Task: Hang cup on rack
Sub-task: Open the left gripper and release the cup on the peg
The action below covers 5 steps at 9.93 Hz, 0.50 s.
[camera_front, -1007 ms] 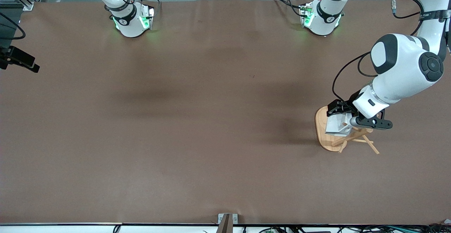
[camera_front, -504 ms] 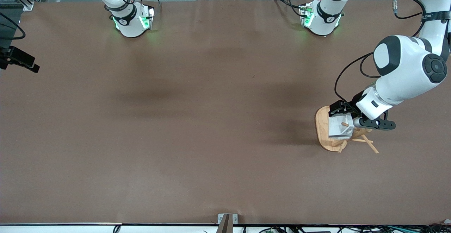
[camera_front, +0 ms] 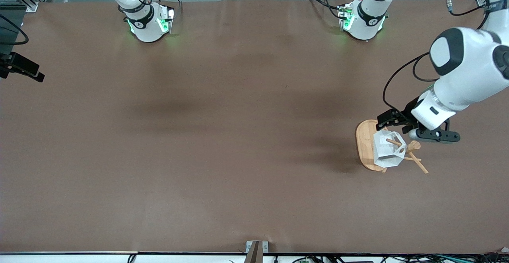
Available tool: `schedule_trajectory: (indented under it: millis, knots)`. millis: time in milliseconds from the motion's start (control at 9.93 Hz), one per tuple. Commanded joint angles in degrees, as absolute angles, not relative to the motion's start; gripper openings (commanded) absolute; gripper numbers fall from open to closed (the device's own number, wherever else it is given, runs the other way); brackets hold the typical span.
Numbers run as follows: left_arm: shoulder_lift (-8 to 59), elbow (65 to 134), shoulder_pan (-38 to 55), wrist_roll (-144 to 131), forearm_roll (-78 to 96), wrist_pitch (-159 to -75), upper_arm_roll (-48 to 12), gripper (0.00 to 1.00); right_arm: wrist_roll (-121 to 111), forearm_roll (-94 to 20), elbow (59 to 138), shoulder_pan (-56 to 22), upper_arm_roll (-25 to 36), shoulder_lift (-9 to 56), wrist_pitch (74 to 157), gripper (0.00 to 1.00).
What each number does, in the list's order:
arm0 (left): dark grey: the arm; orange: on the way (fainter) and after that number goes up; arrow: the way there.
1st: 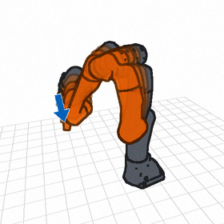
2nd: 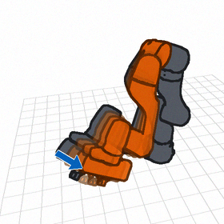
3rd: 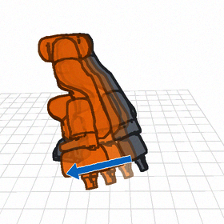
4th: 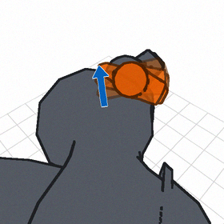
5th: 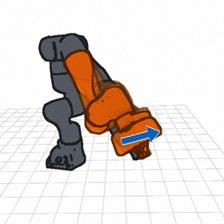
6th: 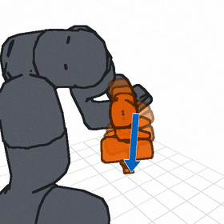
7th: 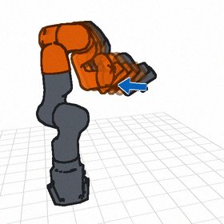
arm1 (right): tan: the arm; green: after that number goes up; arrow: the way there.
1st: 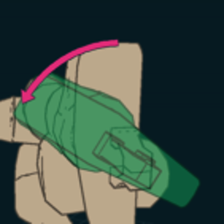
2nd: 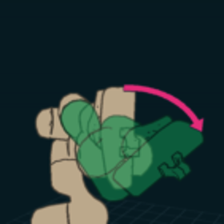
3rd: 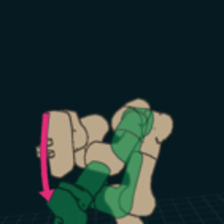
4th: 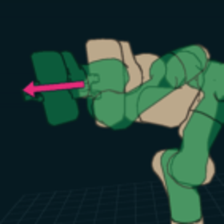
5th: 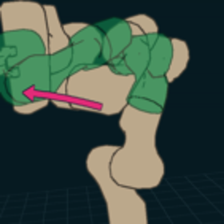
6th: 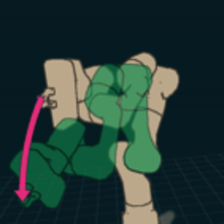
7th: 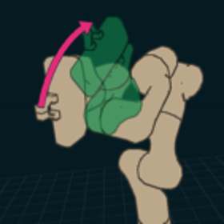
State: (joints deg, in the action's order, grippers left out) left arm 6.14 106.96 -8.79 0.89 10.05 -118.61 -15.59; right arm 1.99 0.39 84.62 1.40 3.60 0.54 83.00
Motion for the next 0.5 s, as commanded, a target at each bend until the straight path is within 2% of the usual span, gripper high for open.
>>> schedule_trajectory:
  millis: [0, 302, 403]
  knots:
    - [3.26, 103.47, -8.44, -1.3, 7.41, -109.47, -14.68, 1.0, 1.49, 0.88, 84.2, 2.11, 3.16, 0.7, 82.97, 1.0]
    - [2.02, 92.32, -8.0, -2.12, 2.2, -94.44, -13.98, 1.0, 1.49, 0.88, 84.2, 2.28, 3.16, 0.7, 82.97, 1.0]
    - [1.06, 90.98, -5.56, -1.85, 2.02, -92.39, -10.84, 1.0, 1.49, 0.88, 84.2, 2.29, 3.16, 0.7, 83.06, 1.0]
